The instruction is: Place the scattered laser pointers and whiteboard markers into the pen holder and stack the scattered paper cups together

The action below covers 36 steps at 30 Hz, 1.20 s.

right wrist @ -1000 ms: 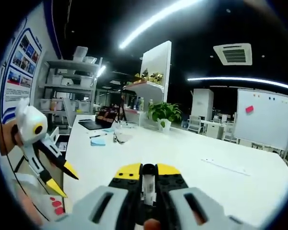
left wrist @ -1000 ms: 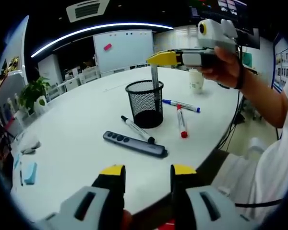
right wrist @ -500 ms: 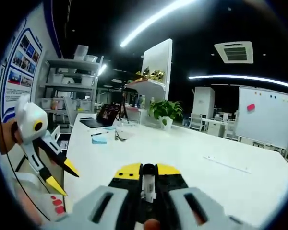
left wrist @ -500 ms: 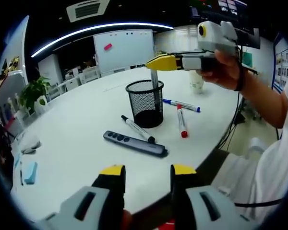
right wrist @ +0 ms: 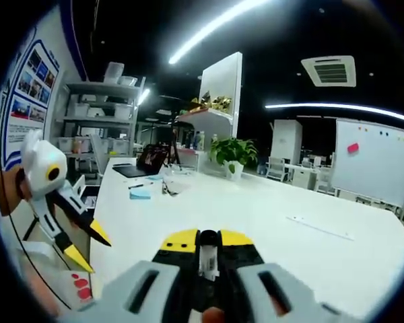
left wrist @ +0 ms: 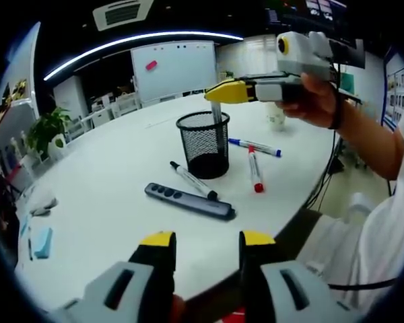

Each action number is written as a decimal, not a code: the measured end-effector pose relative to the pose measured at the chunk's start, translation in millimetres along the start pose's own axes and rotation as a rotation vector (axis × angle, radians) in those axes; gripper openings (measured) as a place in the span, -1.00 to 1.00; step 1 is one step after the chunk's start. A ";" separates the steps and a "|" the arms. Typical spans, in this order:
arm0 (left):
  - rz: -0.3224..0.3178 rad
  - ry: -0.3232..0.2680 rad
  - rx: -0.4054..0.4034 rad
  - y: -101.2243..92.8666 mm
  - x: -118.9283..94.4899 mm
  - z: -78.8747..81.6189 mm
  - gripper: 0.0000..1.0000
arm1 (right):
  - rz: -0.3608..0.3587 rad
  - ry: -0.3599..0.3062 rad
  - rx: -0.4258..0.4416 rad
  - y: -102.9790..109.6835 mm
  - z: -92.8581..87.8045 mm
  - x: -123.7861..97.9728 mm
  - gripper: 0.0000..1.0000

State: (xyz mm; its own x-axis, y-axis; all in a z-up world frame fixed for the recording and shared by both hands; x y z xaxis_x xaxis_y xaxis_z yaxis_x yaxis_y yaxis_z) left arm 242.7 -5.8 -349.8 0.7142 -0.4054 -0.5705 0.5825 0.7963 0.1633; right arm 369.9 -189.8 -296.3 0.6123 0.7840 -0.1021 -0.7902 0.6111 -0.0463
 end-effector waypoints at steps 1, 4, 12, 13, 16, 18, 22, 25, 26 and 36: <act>0.000 0.000 0.000 0.0 -0.1 0.0 -0.24 | 0.000 0.000 0.000 0.0 -0.1 0.1 -0.82; 0.002 -0.001 0.000 0.3 -0.5 0.4 -0.24 | 0.000 0.002 0.001 0.2 -0.6 0.6 -0.82; 0.001 0.002 0.002 -0.4 -0.3 -0.1 -0.24 | -0.004 0.011 0.002 -0.6 -3.2 1.7 -0.81; 0.001 0.003 0.002 -0.2 -0.3 -0.3 -0.24 | -0.005 0.012 0.002 -0.8 -3.2 1.8 -0.81; 0.003 0.002 0.001 0.8 -0.5 -0.5 -0.24 | -0.005 0.010 0.002 -1.2 -2.8 2.0 -0.81; 0.004 0.002 0.002 1.5 -0.5 -0.7 -0.24 | -0.006 0.013 0.002 -1.5 -3.2 2.4 -0.81; 0.002 0.003 0.002 1.3 -0.3 -1.4 -0.24 | -0.008 0.018 0.000 -0.8 -4.1 2.8 -0.81; 0.001 0.004 0.002 1.6 -0.4 -1.9 -0.24 | -0.008 0.019 0.001 -0.3 -4.4 2.9 -0.81; 0.002 0.004 0.002 1.9 -0.5 -2.0 -0.24 | -0.009 0.021 0.001 -0.9 -5.0 3.1 -0.81; 0.002 0.005 0.000 2.4 -0.7 -3.0 -0.25 | -0.010 0.022 0.006 -2.7 -6.6 3.5 -0.81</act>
State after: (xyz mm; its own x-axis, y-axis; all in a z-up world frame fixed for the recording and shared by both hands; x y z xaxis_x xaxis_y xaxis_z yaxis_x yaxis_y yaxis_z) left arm 242.4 -2.2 -351.5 0.7138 -0.4014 -0.5739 0.5808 0.7973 0.1646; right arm 374.1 -189.4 -303.0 0.6197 0.7751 -0.1231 -0.7836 0.6199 -0.0415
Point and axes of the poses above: the point that each gripper's makers call its tool centre point, and the gripper's own axes: x roughly forward along the fingers, y roughly to its left, z roughly out of its top, the point moved 9 cm from there along -x, roughly backward along the fingers, and after that the axes turned 5 degrees about x, right-handed, at the moved point
